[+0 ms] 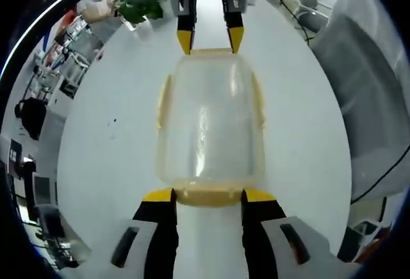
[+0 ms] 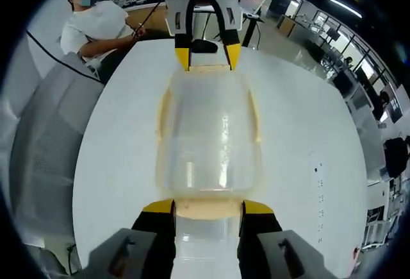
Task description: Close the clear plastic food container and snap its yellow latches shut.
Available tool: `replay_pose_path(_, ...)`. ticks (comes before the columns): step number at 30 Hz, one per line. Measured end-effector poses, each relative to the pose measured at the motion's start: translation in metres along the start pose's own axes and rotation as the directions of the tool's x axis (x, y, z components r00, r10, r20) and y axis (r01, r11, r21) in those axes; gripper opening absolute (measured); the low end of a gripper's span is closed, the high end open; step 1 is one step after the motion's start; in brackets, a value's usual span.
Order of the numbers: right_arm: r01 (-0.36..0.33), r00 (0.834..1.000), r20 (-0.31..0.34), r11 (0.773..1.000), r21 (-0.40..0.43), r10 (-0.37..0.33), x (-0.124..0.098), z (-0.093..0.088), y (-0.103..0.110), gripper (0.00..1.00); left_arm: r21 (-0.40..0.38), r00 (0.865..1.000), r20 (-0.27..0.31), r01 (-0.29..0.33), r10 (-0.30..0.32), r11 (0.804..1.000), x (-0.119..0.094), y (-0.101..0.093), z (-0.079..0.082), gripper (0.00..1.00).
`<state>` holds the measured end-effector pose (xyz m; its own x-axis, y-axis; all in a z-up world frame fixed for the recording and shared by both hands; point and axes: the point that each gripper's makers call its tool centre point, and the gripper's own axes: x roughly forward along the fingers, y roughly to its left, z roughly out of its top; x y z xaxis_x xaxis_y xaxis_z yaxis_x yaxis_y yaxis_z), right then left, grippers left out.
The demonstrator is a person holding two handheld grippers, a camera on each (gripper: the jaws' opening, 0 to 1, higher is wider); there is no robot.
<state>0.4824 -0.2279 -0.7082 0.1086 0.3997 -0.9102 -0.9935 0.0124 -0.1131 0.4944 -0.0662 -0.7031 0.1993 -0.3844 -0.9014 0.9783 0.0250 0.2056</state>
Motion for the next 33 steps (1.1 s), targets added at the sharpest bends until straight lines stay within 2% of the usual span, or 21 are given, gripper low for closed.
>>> replay_pose_path(13,-0.012,1.000,-0.010,1.000,0.008,0.012,-0.009,-0.030,-0.001,0.35,0.000,1.000,0.012,0.009,-0.009,1.000,0.018,-0.001,0.026,0.36)
replay_pose_path(33,-0.041,0.998,-0.039,0.999,0.025,0.042,-0.013,-0.072,0.001,0.35,-0.006,0.999,0.034,0.039,-0.039,0.999,0.045,-0.005,0.058,0.36)
